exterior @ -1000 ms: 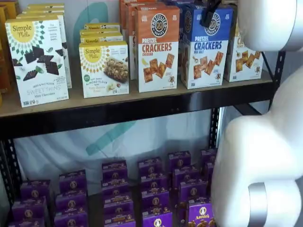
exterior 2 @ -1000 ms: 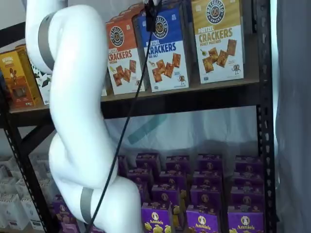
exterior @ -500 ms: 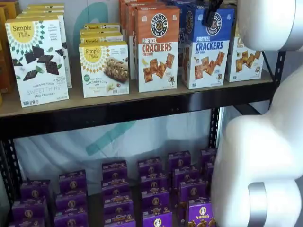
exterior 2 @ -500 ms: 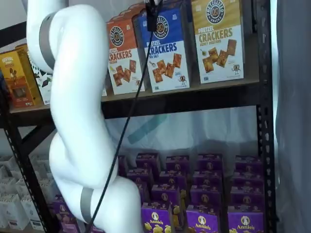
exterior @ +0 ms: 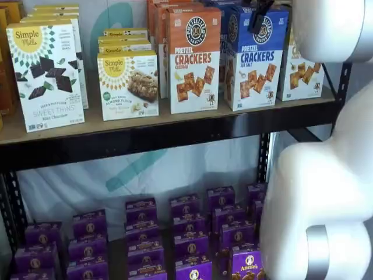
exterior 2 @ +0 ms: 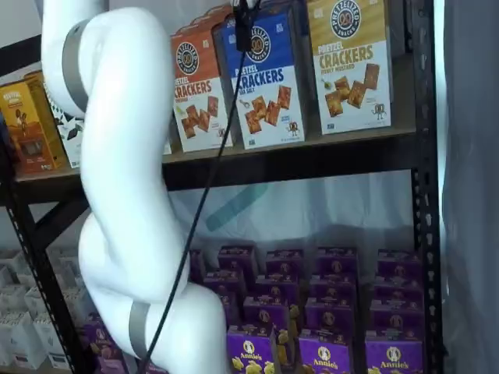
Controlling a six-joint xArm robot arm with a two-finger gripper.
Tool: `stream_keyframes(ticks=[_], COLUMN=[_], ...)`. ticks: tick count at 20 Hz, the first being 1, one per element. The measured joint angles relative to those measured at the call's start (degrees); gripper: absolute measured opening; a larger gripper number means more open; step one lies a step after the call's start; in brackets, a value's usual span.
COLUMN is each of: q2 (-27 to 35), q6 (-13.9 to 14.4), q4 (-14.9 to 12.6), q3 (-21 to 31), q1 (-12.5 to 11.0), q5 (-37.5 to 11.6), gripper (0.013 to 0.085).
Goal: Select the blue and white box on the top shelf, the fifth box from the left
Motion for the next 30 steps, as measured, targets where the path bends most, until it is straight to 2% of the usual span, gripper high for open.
stream_keyframes(ticks=[9, 15, 19, 30], q2=[-3.0, -5.06, -5.98, -7.59], q6=[1.44, 1.64, 1.67, 2.9], q4=[-0.05, 0.78, 0.3, -2.36], q3=[2.7, 3.84, 3.88, 1.56], q1=[1.37, 1.02, 1.05, 2.54], q5=[0.7, 0.91, 1.39, 8.49], gripper=[0.065, 0.065, 0.065, 0.065])
